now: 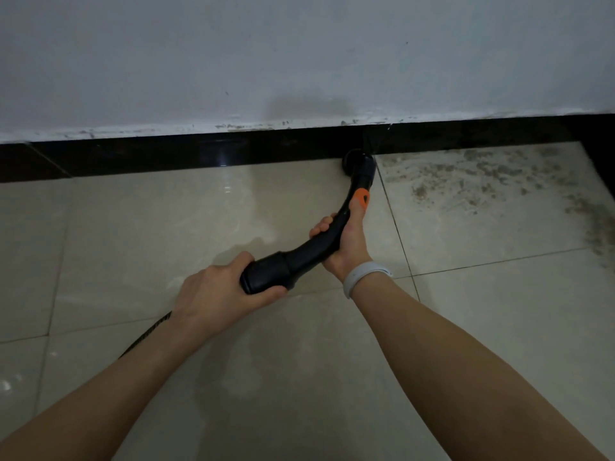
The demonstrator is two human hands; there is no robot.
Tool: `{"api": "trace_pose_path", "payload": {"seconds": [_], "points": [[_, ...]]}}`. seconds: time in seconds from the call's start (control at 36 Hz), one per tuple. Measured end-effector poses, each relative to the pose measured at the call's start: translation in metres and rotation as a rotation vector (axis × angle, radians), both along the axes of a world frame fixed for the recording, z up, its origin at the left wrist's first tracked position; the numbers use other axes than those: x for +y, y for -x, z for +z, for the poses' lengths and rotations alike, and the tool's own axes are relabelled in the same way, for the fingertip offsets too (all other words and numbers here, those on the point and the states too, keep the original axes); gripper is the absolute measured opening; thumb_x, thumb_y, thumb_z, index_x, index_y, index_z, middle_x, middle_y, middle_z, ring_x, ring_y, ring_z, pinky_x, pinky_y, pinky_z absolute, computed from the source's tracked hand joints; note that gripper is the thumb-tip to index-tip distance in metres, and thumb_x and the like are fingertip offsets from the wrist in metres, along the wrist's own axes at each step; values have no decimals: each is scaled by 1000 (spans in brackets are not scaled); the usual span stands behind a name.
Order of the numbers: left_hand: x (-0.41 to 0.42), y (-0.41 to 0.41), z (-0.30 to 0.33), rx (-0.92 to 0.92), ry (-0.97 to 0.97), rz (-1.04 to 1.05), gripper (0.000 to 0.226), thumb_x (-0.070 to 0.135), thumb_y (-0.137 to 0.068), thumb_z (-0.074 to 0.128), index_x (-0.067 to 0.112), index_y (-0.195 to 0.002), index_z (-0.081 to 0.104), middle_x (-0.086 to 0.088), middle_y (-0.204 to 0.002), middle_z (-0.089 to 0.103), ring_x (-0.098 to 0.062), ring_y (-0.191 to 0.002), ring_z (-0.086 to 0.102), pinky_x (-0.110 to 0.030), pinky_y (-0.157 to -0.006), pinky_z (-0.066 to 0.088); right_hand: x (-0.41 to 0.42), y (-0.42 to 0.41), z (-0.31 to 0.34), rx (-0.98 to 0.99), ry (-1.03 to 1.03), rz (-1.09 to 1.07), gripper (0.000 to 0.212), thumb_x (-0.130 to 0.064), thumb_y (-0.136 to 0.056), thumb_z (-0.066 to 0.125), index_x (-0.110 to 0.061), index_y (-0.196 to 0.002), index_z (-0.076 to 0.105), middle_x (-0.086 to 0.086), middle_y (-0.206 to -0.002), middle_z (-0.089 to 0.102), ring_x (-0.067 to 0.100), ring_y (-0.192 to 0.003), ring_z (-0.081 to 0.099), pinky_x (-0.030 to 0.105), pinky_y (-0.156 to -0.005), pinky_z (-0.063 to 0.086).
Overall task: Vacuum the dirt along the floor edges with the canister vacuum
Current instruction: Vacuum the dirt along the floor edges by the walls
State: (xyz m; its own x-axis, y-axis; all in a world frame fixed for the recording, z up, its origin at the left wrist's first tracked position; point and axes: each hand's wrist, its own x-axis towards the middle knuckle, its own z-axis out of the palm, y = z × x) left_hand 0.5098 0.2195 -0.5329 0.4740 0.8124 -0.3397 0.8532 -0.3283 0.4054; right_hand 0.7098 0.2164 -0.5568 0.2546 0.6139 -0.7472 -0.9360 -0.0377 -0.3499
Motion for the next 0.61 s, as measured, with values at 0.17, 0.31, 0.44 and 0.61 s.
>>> {"api": "trace_pose_path", "payload": {"seconds": [0.17, 0.31, 0.44, 0.61], "points": [[-5, 22, -1, 5, 14, 57, 51, 73, -73, 54, 33, -103, 47, 8, -76, 56, -16, -70, 55, -27, -58, 39, 3, 22, -1, -9, 14, 52, 46, -56, -88, 58, -15, -71, 42, -2, -51, 44, 12, -39, 44, 20, -44, 45], [-9, 41, 0, 5, 19, 96, 49, 72, -74, 54, 33, -103, 47, 7, -78, 60, -16, -71, 57, -27, -57, 39, 5, 40, 2, -3, 30, 103, 44, -53, -90, 57, -15, -73, 43, -1, -51, 46, 13, -39, 45, 23, -48, 45], [-15, 62, 5, -7, -1, 161, 46, 66, -76, 59, 31, -104, 49, 6, -79, 59, -17, -70, 52, -29, -60, 38, 10, 63, 3, -8, 39, 157, 41, -51, -90, 58, -14, -79, 43, 1, -52, 47, 14, -41, 45, 26, -53, 44], [-21, 88, 4, -37, 23, 251, 38, 60, -77, 63, 32, -99, 51, 5, -77, 62, -19, -70, 57, -31, -62, 46, 17, 89, 5, -15, 51, 239, 40, -48, -89, 61, -13, -97, 44, 2, -52, 48, 15, -40, 47, 24, -47, 47]]}}
